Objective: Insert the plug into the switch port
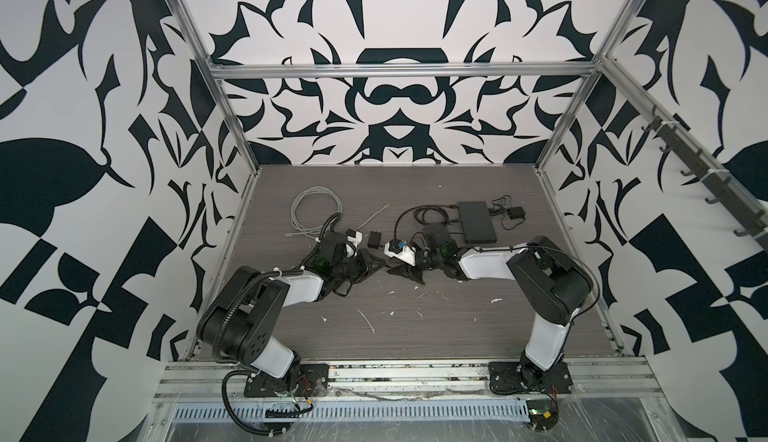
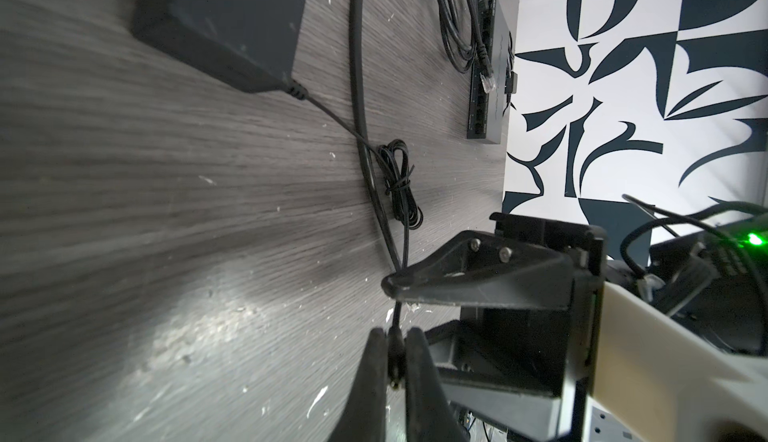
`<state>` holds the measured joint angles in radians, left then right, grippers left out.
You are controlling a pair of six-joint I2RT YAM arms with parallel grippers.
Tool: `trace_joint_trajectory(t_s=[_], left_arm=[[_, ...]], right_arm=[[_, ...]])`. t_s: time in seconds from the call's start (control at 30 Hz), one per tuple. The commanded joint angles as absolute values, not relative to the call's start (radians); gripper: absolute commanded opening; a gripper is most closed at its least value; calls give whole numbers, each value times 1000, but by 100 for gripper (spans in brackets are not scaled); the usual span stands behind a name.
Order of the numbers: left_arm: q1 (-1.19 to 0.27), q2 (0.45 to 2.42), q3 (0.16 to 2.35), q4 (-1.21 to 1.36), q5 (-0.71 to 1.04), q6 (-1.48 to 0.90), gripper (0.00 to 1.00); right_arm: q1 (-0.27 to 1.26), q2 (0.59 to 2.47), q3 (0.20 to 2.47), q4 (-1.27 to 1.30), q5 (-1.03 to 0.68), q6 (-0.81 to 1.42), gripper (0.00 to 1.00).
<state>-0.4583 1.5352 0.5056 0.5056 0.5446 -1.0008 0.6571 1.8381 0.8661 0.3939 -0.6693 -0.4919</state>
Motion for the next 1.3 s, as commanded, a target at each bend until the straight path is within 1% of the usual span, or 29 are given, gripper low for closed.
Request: trace_joint_trajectory(t_s=[0.0, 0.1, 0.27, 0.37, 0.47, 0.53, 0.6, 0.67, 0.73, 0.9, 0.93, 1.1, 1.2, 1.27], left_arm=[[-453, 1510, 526, 484, 555, -989, 6], [-453, 1508, 527, 482, 557, -987, 6], [-453, 1508, 526, 482, 558, -988, 6], [-453, 1508, 526, 480, 557, -988, 6], [-453, 1508, 526, 481, 557, -990, 5], [-453, 1505, 526, 482, 558, -990, 5], [-454, 1506, 527, 486, 561, -994, 5], [-453, 1505, 528, 486, 563, -994, 5], [-453, 1504, 528, 486, 563, -994, 5], [-451, 1506, 525, 488, 562, -996, 5], [-451, 1506, 526, 488, 561, -996, 5], [-451, 1506, 525, 495, 562, -1002, 5], [-450, 1503, 527, 499, 569, -1006, 5], [-451, 1500, 528, 496, 572, -1005, 5]], right_arm=[[664, 1816, 862, 446, -698, -476, 32], [664, 1815, 861, 442, -698, -483, 27], [664, 1814, 853, 459, -702, -482, 22], [667, 1815, 845, 482, -711, -475, 22], [667, 1816, 848, 482, -712, -477, 19], [667, 1818, 848, 482, -714, -478, 19], [669, 1821, 851, 481, -711, -478, 21], [670, 1824, 854, 483, -709, -480, 21], [671, 1826, 856, 483, -710, -480, 18], [672, 1822, 853, 481, -713, -483, 4], [673, 1822, 851, 481, -715, -483, 2], [674, 1821, 856, 470, -717, -484, 3], [676, 1824, 866, 452, -719, -488, 13], [678, 1826, 872, 439, -712, -496, 15]])
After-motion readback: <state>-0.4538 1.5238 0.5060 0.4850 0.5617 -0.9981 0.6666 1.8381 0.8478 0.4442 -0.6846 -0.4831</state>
